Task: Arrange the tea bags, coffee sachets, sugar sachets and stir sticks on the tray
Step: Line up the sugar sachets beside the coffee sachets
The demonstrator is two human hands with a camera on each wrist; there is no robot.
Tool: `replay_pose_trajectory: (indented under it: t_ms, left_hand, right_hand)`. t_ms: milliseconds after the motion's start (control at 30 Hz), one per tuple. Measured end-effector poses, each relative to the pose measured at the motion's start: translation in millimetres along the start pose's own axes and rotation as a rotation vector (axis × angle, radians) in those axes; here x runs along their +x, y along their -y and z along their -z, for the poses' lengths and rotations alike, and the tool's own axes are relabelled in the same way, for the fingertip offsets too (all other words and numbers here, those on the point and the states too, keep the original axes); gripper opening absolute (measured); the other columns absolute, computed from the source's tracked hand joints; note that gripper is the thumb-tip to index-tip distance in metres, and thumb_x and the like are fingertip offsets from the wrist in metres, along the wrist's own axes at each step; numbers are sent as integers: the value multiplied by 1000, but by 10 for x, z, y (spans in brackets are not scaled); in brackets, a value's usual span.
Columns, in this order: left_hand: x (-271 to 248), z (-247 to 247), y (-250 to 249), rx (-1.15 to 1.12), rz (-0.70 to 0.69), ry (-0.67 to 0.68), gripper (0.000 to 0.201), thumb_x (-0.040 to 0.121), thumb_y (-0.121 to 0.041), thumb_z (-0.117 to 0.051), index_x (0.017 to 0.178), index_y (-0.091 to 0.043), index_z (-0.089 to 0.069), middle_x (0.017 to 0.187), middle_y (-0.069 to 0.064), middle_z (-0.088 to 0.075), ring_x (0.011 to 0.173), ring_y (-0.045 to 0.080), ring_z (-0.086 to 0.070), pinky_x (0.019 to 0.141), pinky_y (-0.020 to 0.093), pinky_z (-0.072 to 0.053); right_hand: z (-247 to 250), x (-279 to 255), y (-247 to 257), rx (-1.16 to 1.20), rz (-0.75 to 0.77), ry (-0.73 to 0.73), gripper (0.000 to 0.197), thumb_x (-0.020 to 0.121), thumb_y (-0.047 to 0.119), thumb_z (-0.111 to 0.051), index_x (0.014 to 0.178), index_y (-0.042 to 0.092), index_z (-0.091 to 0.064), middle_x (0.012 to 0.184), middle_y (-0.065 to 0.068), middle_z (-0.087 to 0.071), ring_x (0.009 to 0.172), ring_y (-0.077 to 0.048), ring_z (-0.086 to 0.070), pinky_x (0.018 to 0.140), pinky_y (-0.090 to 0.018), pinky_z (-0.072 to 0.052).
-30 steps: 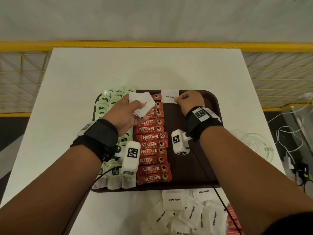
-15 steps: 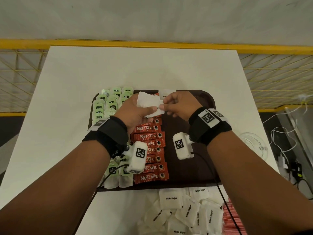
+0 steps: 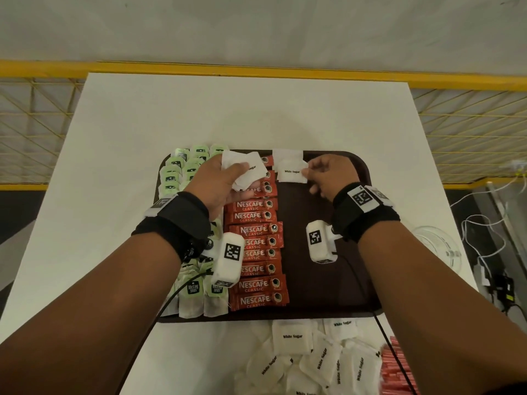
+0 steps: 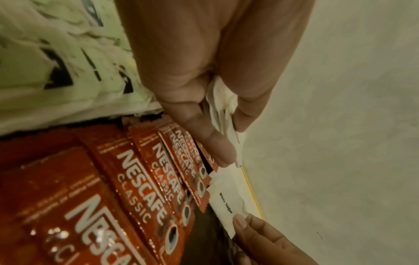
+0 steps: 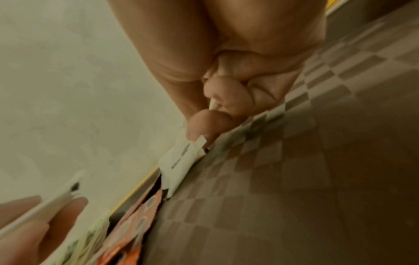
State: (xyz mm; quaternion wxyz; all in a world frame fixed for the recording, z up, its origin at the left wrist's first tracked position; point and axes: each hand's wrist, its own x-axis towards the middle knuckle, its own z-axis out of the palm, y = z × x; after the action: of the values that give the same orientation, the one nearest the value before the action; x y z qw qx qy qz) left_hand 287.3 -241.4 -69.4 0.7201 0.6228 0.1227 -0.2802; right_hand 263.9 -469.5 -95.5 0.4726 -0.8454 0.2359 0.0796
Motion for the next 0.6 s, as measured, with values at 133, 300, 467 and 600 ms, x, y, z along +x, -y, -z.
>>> replay_pose_trajectory:
  t_ms: [133,300,467,600]
  left_hand:
    - [-3,26,5,-41,48,29,26,98,-11,-53,124,-10,-53,110,17,-70,92,27,-73,69,32,-62]
    - [-15,11,26,-34,86,99,22,101,-7,-45,121,-11,-53,112,17,-69,95,28,-73,75,35,-60]
    - [-15,-7,55,19,51,105,28,100,-7,-49,128,-11,-52,116,14,-68,96,26,-72,65,29,-62]
    - [-11,-59,69,56,13,98,32,96,-6,-56,128,-9,-53,120,13,-65,104,26,-68,65,27,-61]
  right_hand:
    - [-44,57,7,-88,-12,-21,13,88,30,-70,94,19,-66,81,3,-69,52,-8,-60,56,-20,-45]
    - [-79,102,50,-161,-22,-43,22,85,35,-72,92,14,-67,79,0,-69,53,-12,-58,58,-25,-48]
    - [-65,-10,136,-118,62,-103,30,87,48,-66,89,19,-62,85,2,-65,78,-16,-63,76,-39,-57]
    - [-100,-284,268,18,121,190,25,87,39,-69,98,17,-65,87,1,-69,66,-7,-62,57,-20,-50]
